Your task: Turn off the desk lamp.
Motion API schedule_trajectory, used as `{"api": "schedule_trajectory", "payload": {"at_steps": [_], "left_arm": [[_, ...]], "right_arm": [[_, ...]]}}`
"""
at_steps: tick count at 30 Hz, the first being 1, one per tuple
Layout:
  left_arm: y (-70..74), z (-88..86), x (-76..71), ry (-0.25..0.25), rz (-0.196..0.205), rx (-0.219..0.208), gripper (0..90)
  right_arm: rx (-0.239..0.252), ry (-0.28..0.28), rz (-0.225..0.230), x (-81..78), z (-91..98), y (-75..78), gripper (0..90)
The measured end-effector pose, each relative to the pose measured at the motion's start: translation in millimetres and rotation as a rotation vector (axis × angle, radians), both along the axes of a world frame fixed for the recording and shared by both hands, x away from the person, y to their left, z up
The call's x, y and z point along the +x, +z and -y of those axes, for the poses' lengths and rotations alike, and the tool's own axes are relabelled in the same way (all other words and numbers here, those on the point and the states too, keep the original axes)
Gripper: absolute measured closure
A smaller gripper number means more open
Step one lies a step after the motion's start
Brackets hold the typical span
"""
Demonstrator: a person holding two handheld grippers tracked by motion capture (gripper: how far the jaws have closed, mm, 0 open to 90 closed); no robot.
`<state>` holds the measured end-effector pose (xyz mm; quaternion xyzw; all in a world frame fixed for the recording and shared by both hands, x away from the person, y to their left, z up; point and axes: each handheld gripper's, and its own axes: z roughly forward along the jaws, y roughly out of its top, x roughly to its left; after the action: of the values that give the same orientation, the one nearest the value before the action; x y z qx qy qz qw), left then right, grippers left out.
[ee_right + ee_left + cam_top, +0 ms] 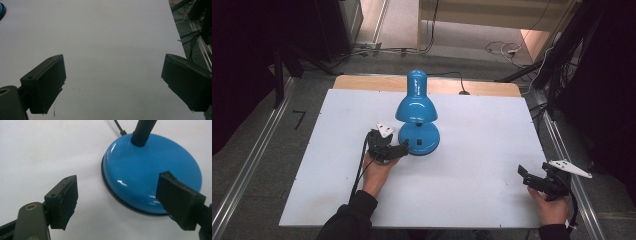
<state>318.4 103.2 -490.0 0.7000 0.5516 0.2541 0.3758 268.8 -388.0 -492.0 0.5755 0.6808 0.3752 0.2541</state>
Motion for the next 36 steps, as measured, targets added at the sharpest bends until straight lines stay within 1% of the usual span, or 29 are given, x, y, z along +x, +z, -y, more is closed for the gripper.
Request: {"api": "schedule_trajectory", "payload": {"at_steps": [3,5,8,10,14,16,21,25,29,33,36], "left_arm": [[-1.1,-5.9,-4.2,0.008,0.010,-0.001,18.7],[-2.0,-10.1,-6.6,0.004,0.009,0.002,18.7],[-3.2,-15.1,-8.5,0.017,0.012,-0.012,18.6],[-1.9,-18.1,-9.1,0.023,0.013,-0.016,16.2],[1.0,-22.8,-11.6,0.031,0.027,-0.020,16.2],[1.7,-25.4,-12.6,0.030,0.030,-0.023,16.2],[2.8,-31.9,-15.9,0.030,0.030,-0.024,16.2],[4.6,-38.6,-20.1,0.038,0.031,-0.043,16.1],[5.7,-45.4,-24.0,0.039,0.031,-0.046,16.1],[7.9,-51.3,-28.1,0.044,0.037,-0.059,16.1],[8.7,-55.6,-30.9,0.047,0.039,-0.059,16.1]], "right_arm": [[-0.001,-0.001,-0.004,-0.2,0.0,-0.3,4.2],[0.000,-0.002,-0.005,-0.3,-0.1,-0.4,4.2],[-0.002,-0.002,-0.007,-0.4,-0.3,-0.8,4.2],[-0.002,-0.003,-0.011,-0.3,-0.7,-1.0,4.2],[-0.004,-0.002,-0.005,-0.5,-0.8,-0.7,4.2],[-0.002,-0.003,-0.009,-0.5,-0.3,-1.0,4.2],[0.001,-0.005,-0.003,-1.6,1.5,-0.6,4.2],[0.004,-0.009,-0.006,-1.8,1.9,-0.8,4.2],[0.001,-0.005,-0.005,-2.2,1.6,-0.4,4.2],[0.002,-0.006,-0.005,-2.2,1.8,-0.6,4.2],[0.001,-0.003,-0.004,-2.1,1.8,-0.7,4.2]]}}
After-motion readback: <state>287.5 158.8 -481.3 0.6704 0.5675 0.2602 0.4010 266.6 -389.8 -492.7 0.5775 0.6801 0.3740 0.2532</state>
